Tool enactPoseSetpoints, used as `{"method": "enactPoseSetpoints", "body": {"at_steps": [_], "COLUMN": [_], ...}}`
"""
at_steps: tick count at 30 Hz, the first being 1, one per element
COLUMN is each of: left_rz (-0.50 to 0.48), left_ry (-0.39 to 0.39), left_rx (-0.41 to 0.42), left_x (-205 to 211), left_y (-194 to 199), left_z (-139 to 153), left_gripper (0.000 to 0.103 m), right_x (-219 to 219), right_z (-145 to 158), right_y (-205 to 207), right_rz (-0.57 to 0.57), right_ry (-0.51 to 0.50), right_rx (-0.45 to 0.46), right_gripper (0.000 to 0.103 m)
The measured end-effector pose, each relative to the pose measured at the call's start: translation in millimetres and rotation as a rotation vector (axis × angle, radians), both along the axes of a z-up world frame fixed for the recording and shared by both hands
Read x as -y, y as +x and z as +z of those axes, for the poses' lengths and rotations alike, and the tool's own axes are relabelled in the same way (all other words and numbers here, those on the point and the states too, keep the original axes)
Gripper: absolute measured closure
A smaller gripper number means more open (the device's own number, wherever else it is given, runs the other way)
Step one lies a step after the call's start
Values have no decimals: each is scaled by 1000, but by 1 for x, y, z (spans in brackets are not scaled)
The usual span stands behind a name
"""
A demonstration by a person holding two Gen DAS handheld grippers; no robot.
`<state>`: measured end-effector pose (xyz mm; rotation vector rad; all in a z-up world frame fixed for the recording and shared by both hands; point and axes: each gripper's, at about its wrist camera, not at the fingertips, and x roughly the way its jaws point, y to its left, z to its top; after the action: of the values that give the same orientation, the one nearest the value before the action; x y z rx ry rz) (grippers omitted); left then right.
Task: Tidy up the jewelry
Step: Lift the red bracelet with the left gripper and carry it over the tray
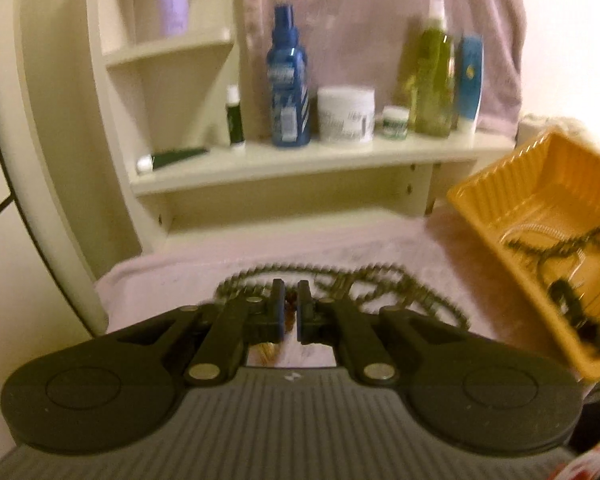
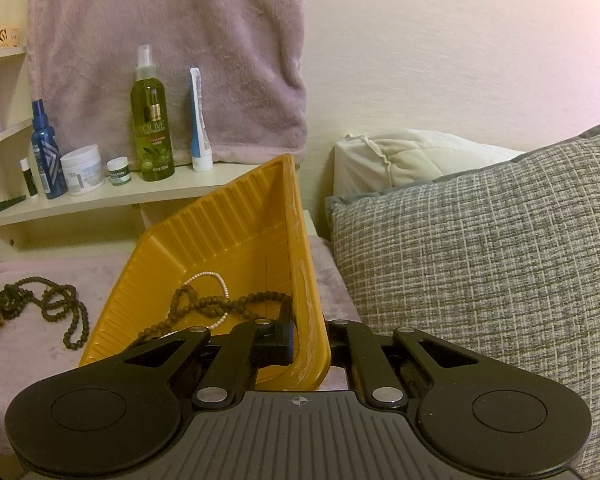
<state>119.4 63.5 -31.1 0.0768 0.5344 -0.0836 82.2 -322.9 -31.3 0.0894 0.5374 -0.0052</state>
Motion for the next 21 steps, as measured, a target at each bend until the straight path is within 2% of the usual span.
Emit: {"method": "enactPoseSetpoints", "body": {"at_steps": [10,21], "left_rz": [-74,-243], "left_ry": [-84,-146], "left_rx": [50,48], "left_x": [16,78], "left_y": [4,2], "left_z": [38,60], "left_gripper": [99,99], "right_x": [-1,-1], "right_z": [1,1], "right_y": [-1,-1], "right_rz": [-2,-7], "right_ry": [11,24], "right_rx": [6,9], "right_gripper": [96,96]}}
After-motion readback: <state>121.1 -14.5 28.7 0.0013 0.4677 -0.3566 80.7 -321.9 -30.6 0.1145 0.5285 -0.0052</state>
